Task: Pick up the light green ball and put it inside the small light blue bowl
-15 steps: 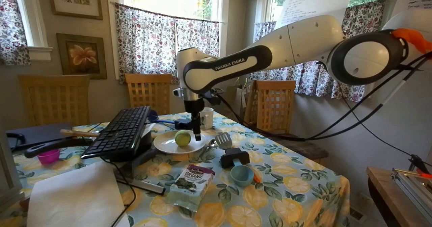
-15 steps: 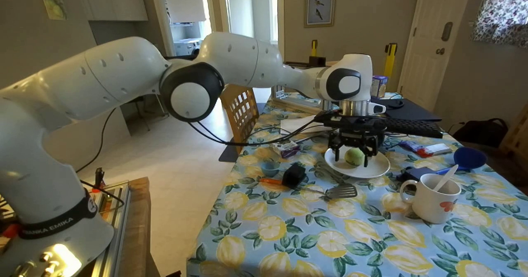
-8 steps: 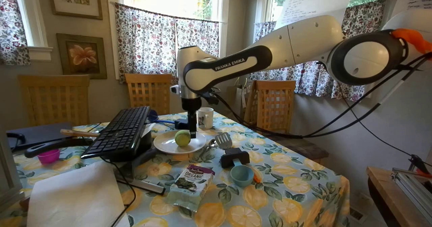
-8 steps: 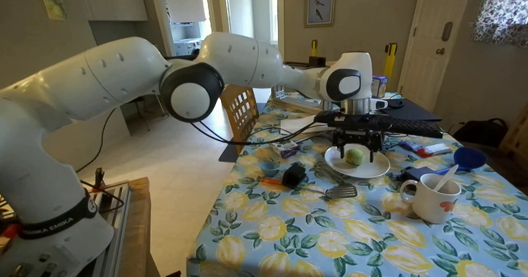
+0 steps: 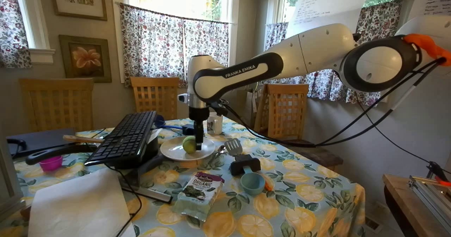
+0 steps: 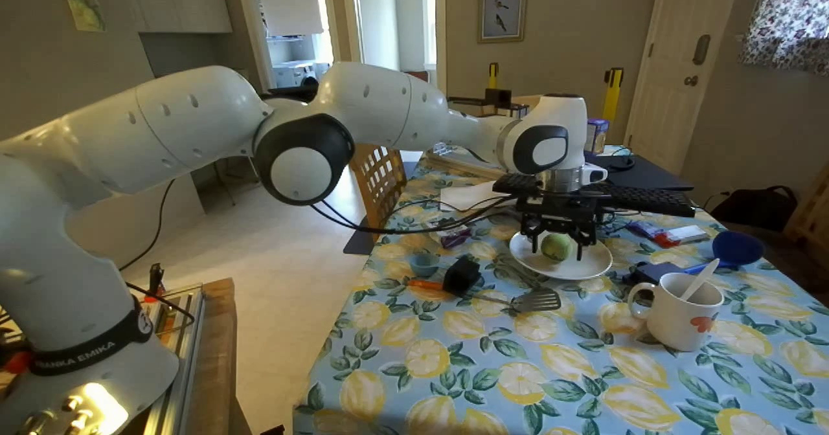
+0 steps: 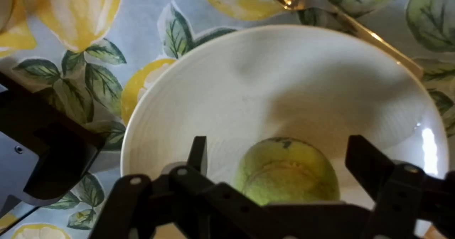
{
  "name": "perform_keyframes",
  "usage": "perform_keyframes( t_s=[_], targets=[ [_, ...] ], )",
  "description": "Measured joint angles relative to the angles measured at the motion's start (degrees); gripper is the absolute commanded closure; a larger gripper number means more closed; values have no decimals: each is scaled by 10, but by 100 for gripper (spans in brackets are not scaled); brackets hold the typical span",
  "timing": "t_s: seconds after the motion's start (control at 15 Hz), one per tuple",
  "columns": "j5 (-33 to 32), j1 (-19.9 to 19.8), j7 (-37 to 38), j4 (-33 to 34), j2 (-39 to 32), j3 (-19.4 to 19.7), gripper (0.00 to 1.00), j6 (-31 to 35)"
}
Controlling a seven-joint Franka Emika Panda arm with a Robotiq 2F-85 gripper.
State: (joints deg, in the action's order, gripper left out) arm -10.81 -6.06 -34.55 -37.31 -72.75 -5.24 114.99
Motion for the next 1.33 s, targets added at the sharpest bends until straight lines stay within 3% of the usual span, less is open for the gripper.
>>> perform_keyframes(
  t_s=[1.07,1.13,1.2,1.33],
  targets=[
    [2,2,37,0,0,-7,0,3],
    [2,2,41,0,0,-8,25,6],
    [2,2,44,0,0,-8,28,10],
    [2,2,50,0,-1,-8,43,18]
  ],
)
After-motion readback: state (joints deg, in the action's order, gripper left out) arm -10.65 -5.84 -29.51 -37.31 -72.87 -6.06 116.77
